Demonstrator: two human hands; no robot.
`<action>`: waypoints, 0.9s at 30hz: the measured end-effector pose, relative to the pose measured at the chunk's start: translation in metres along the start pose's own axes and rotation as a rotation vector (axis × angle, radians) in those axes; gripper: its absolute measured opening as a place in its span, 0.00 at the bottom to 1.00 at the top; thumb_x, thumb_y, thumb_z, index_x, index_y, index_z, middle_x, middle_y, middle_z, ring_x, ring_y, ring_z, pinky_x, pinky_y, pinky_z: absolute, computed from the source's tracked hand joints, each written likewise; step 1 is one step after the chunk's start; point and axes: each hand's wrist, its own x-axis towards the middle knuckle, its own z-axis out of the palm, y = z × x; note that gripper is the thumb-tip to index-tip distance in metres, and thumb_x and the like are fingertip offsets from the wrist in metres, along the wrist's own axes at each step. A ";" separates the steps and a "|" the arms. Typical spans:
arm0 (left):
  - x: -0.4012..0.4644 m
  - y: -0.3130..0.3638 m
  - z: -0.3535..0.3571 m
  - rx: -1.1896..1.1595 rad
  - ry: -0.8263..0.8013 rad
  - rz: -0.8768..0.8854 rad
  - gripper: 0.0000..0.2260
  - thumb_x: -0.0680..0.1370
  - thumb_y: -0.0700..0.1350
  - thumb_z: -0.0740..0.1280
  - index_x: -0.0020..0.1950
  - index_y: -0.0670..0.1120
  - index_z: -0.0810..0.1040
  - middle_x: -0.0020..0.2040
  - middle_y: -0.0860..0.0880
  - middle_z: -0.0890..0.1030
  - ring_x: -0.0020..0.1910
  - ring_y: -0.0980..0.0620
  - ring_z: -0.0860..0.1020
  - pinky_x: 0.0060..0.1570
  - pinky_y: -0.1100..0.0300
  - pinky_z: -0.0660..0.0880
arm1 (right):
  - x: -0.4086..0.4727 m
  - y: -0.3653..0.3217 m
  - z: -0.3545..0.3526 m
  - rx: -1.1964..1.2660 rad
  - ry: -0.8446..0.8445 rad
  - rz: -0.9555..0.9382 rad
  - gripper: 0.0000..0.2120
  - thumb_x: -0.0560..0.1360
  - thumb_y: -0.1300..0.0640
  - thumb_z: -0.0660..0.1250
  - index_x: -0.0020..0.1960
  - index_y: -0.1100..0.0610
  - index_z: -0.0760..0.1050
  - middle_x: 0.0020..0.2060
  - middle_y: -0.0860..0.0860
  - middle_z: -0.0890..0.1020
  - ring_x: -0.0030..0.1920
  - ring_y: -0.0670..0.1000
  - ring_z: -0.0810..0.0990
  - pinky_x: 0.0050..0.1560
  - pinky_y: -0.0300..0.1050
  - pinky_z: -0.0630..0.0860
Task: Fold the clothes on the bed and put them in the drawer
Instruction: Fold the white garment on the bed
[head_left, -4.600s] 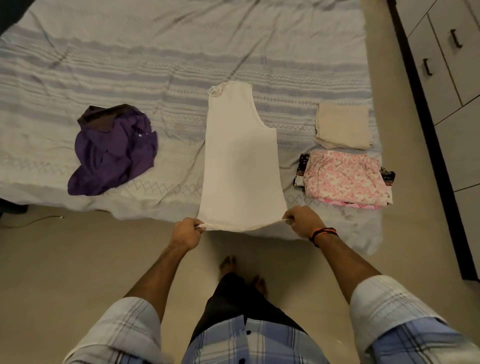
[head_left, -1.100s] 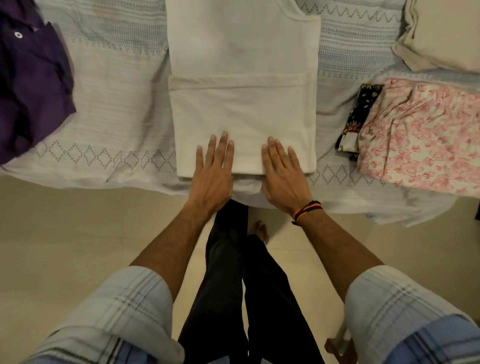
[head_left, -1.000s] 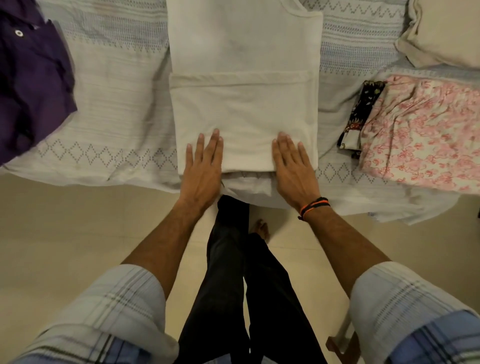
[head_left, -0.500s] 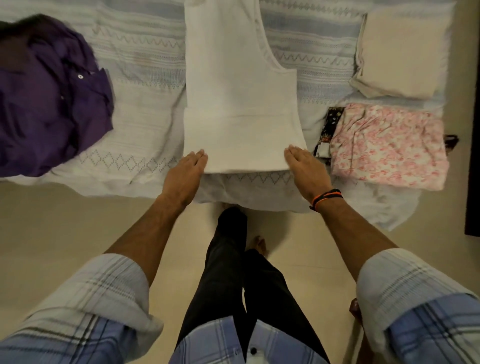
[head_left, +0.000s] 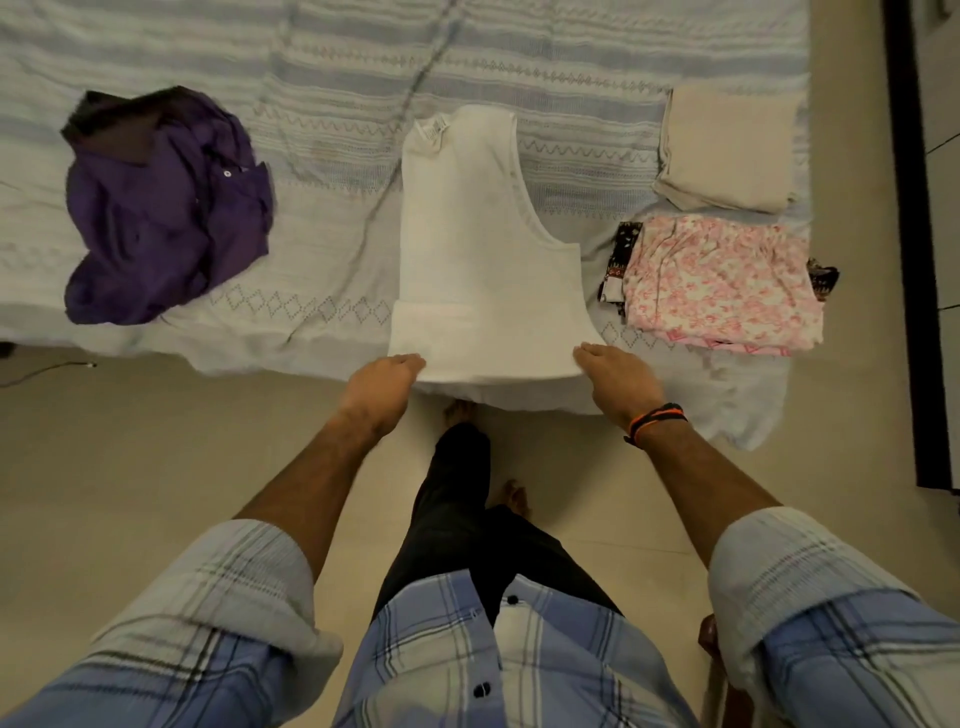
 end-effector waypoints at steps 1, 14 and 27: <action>-0.003 0.001 -0.002 -0.007 0.012 -0.006 0.26 0.76 0.32 0.60 0.73 0.47 0.68 0.69 0.43 0.74 0.64 0.40 0.74 0.61 0.49 0.71 | -0.001 0.001 -0.002 0.000 0.008 -0.005 0.22 0.74 0.74 0.56 0.65 0.62 0.72 0.62 0.58 0.78 0.60 0.62 0.77 0.56 0.57 0.77; 0.073 -0.023 -0.061 -0.615 0.348 -0.352 0.14 0.77 0.33 0.60 0.59 0.43 0.79 0.53 0.39 0.82 0.53 0.39 0.79 0.53 0.54 0.74 | 0.090 0.021 -0.065 0.338 0.162 0.207 0.17 0.73 0.67 0.62 0.60 0.58 0.78 0.54 0.59 0.82 0.56 0.63 0.78 0.53 0.55 0.77; 0.218 -0.060 -0.053 -0.993 0.283 -0.674 0.10 0.80 0.44 0.64 0.56 0.42 0.82 0.53 0.43 0.83 0.53 0.44 0.80 0.54 0.54 0.75 | 0.234 0.047 -0.055 0.779 0.200 0.589 0.10 0.79 0.58 0.67 0.58 0.61 0.80 0.50 0.55 0.82 0.51 0.52 0.78 0.52 0.40 0.70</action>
